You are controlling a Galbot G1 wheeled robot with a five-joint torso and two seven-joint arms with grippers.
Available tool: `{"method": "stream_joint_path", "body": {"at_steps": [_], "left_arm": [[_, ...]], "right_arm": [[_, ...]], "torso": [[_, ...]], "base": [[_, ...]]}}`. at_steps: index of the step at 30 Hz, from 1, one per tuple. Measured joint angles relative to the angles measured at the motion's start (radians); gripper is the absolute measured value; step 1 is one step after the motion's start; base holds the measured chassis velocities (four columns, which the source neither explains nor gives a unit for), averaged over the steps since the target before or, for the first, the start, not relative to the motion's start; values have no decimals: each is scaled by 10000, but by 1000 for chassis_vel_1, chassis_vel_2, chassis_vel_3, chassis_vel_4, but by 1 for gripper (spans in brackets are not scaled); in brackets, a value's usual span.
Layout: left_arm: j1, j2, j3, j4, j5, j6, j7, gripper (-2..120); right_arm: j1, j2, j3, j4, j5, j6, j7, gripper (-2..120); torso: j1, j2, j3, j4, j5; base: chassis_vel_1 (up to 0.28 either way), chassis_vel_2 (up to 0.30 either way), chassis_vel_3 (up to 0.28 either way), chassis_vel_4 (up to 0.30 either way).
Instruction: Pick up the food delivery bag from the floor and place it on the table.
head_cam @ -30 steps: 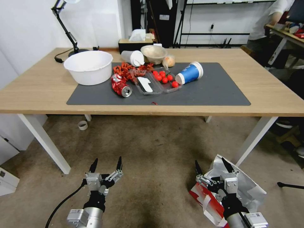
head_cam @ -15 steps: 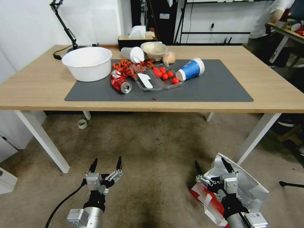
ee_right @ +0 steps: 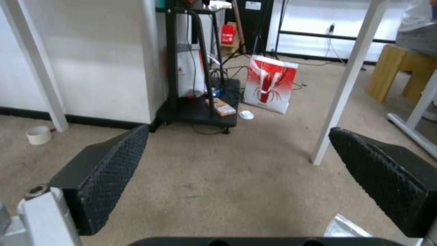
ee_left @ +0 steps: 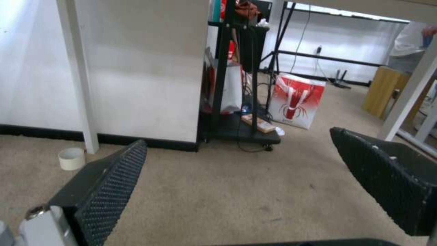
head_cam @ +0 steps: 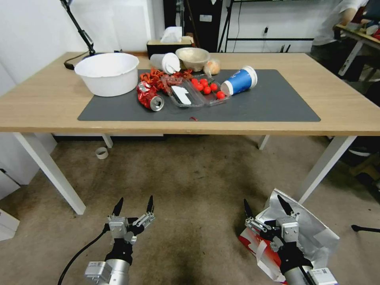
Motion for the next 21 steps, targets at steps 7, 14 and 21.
{"method": "stream_joint_path", "body": {"at_steps": [7,14,21], "left_arm": [[-11,5,0,-30,-15,24,44,100],[-48,25,3,30,-27,26,35,100],[-81,43,9,55,-88,45,38,100]], "right_arm": [[33,0,8,-45,11,-41,-39,100],[41,0,0,-77,2,-65,-41,100],[53,0,7,-117,-16,-77,-39,100]], "torso": [[-88,-246,-155,0,0],[-179,-519,-335,0,0],[-271,-813,-541,0,0]], "base": [[0,0,0,0],[0,0,0,0],[0,0,0,0]]}}
